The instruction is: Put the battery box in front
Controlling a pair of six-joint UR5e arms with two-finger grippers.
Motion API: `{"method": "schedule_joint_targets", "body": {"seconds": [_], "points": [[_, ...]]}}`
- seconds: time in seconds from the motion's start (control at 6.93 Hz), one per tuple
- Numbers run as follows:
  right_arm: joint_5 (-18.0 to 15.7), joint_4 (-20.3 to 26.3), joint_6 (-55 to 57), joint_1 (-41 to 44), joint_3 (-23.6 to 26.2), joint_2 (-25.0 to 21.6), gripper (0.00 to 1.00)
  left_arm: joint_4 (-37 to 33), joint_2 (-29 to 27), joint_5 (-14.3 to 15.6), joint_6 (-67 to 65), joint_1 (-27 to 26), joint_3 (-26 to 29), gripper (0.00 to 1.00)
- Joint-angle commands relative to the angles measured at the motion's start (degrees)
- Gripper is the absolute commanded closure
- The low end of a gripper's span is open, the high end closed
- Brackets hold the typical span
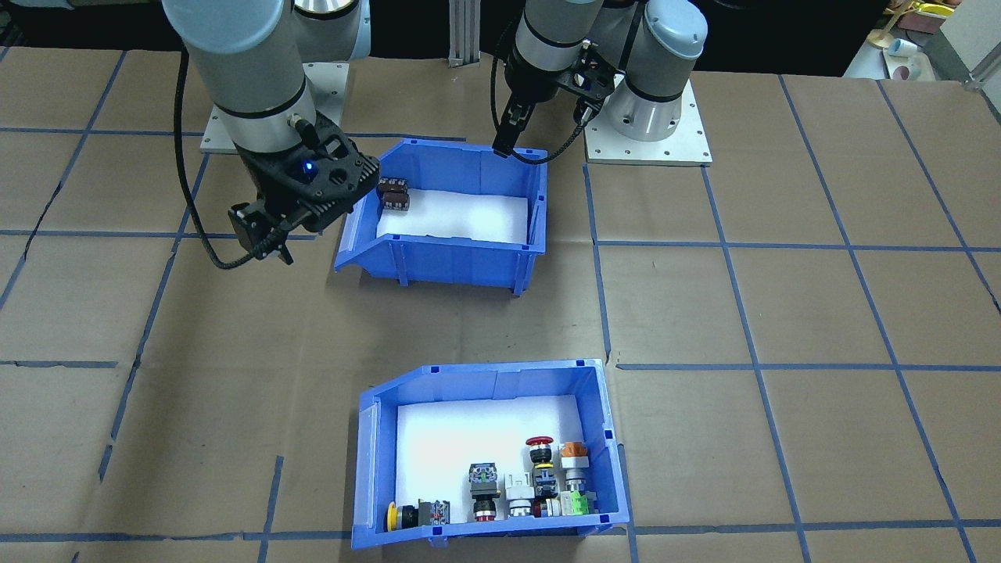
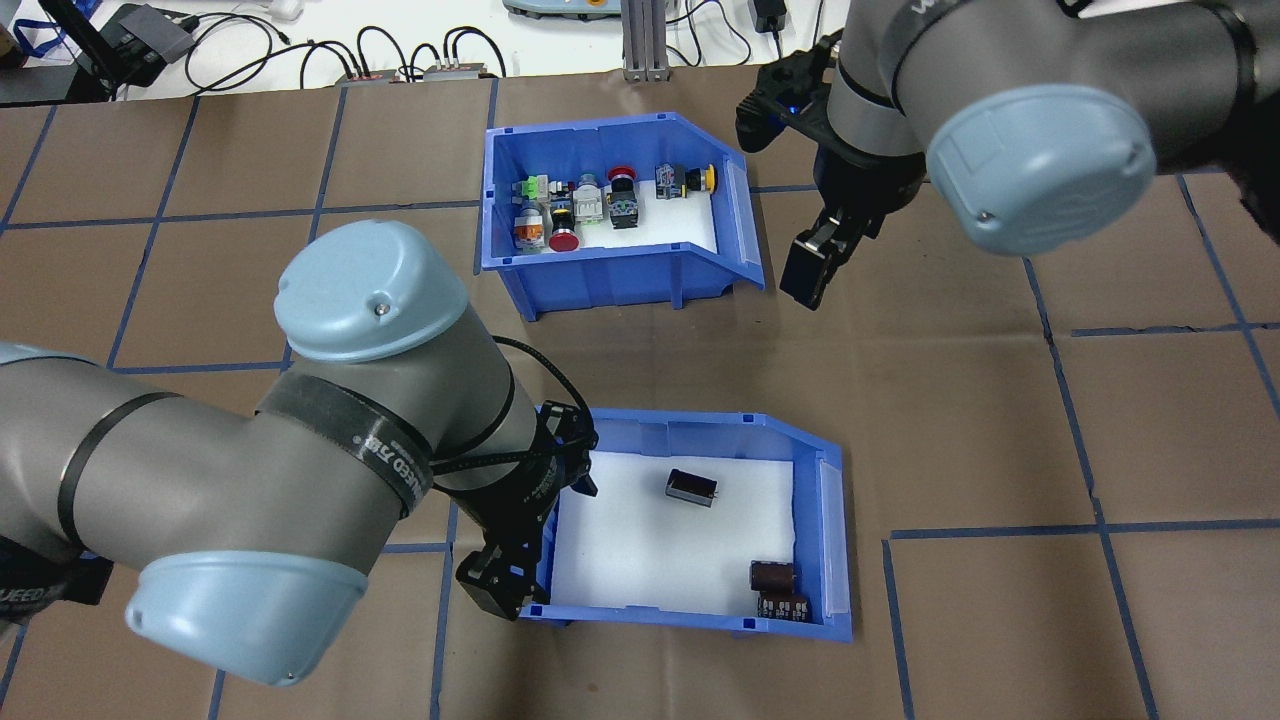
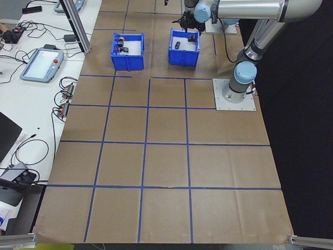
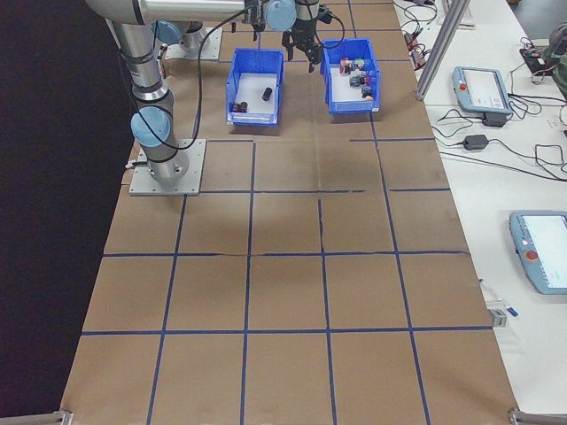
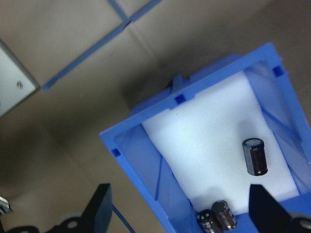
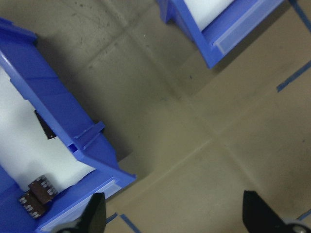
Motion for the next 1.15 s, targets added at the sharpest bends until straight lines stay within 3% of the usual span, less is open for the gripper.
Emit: {"method": "schedule_joint_targets", "body": {"seconds": [0.0, 0.14, 0.29, 0.72, 1.01], "points": [[0.18, 0.15, -11.52, 2.87, -9.68, 8.50, 0.00, 9.62, 0.01, -0.72, -15.30, -2.85, -4.38, 0.01], [0.10, -0.20, -16.35, 5.94, -12.76, 11.66, 0.00, 17.18, 0.01, -0.46, -18.79, -4.87, -8.24, 0.01], [0.44, -0.90, -18.66, 8.41, -15.75, 14.57, 0.00, 18.56, 0.01, -0.54, -19.61, -5.33, -9.93, 0.01], [0.01, -0.73, -22.03, 16.49, -26.39, 26.34, 0.00, 31.55, -0.43, -0.45, -24.78, -6.21, -16.78, 0.01], [0.44, -0.82, -21.94, 17.05, -28.44, 30.13, 0.00, 37.01, -1.31, 0.77, -25.24, -6.30, -19.68, 0.01]]}}
